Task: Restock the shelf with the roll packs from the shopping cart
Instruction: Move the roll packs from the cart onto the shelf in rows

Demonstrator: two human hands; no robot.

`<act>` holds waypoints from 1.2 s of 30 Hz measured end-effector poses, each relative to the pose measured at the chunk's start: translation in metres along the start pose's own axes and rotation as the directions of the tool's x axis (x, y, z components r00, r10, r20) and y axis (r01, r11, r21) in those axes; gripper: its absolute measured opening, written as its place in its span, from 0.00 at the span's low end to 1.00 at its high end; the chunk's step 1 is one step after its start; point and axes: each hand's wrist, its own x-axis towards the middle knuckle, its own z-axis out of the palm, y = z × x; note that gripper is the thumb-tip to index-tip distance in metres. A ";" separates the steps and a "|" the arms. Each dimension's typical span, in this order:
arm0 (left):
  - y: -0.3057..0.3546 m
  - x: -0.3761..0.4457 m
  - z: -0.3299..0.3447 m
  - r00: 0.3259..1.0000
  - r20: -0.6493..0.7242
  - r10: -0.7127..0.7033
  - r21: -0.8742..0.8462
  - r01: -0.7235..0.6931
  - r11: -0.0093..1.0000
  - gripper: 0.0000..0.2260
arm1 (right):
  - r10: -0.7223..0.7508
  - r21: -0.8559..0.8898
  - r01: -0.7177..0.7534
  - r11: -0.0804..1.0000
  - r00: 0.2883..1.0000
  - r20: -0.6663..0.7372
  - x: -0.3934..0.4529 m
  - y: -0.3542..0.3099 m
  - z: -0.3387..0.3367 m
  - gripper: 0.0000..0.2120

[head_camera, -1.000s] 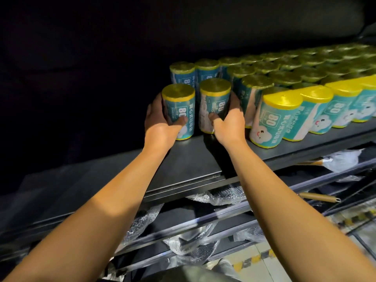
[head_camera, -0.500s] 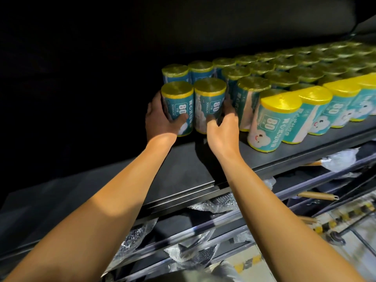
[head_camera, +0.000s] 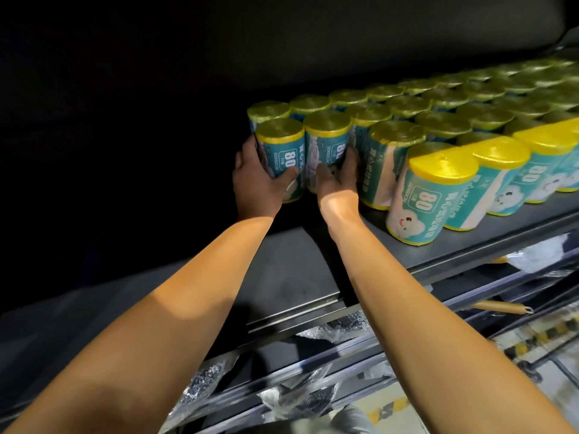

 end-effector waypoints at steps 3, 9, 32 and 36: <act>-0.001 0.002 0.001 1.000 0.002 -0.003 0.000 0.003 1.000 0.41 | -0.002 -0.019 0.002 1.000 0.999 0.033 0.004 0.002 -0.004 0.34; -0.011 0.002 -0.006 0.993 0.094 -0.077 0.002 0.077 0.997 0.45 | -0.066 -0.044 0.067 0.997 0.997 0.026 0.005 0.010 -0.009 0.40; 0.014 -0.063 -0.054 0.969 0.206 -0.136 0.104 0.117 0.988 0.30 | -0.043 -0.439 0.152 0.886 0.968 0.249 -0.063 -0.022 -0.054 0.13; 0.032 -0.109 -0.085 0.936 0.351 -0.039 0.100 0.004 0.995 0.27 | -0.047 -0.502 0.189 0.844 0.958 0.282 -0.108 -0.028 -0.088 0.27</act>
